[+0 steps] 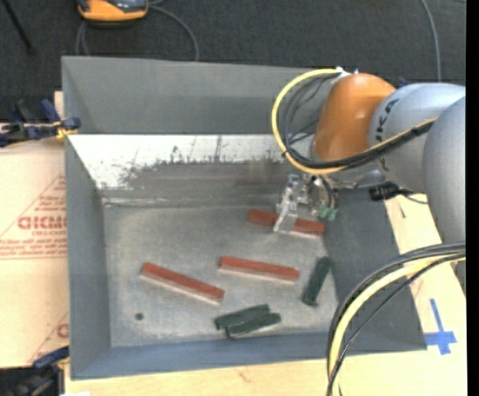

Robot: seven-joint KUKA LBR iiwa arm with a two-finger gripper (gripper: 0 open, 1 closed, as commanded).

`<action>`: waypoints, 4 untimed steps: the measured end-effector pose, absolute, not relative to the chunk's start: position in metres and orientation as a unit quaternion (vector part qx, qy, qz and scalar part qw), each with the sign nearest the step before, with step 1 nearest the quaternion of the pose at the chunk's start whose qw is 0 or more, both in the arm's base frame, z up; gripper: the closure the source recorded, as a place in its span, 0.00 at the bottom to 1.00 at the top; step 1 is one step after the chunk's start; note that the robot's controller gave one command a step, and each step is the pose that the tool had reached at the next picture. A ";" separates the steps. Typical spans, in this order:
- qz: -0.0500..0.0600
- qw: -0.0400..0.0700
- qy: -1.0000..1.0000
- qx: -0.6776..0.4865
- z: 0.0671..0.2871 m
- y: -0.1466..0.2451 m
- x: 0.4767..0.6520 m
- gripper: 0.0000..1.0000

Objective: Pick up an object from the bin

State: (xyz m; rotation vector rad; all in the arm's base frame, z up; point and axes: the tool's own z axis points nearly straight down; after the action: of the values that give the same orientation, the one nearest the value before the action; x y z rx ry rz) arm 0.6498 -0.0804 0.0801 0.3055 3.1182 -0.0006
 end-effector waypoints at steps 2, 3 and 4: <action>0.000 0.003 0.995 0.097 0.082 -0.080 0.649 1.00; 0.000 -0.002 0.995 0.097 0.097 -0.080 0.647 1.00; 0.000 0.000 0.995 0.097 0.117 -0.081 0.648 1.00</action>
Offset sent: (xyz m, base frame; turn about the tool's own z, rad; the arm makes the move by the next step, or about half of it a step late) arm -0.0001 0.0000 0.0476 0.0000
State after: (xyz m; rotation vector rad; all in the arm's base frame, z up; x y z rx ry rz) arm 0.6483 -0.0806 0.1167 0.3044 3.1259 -0.0004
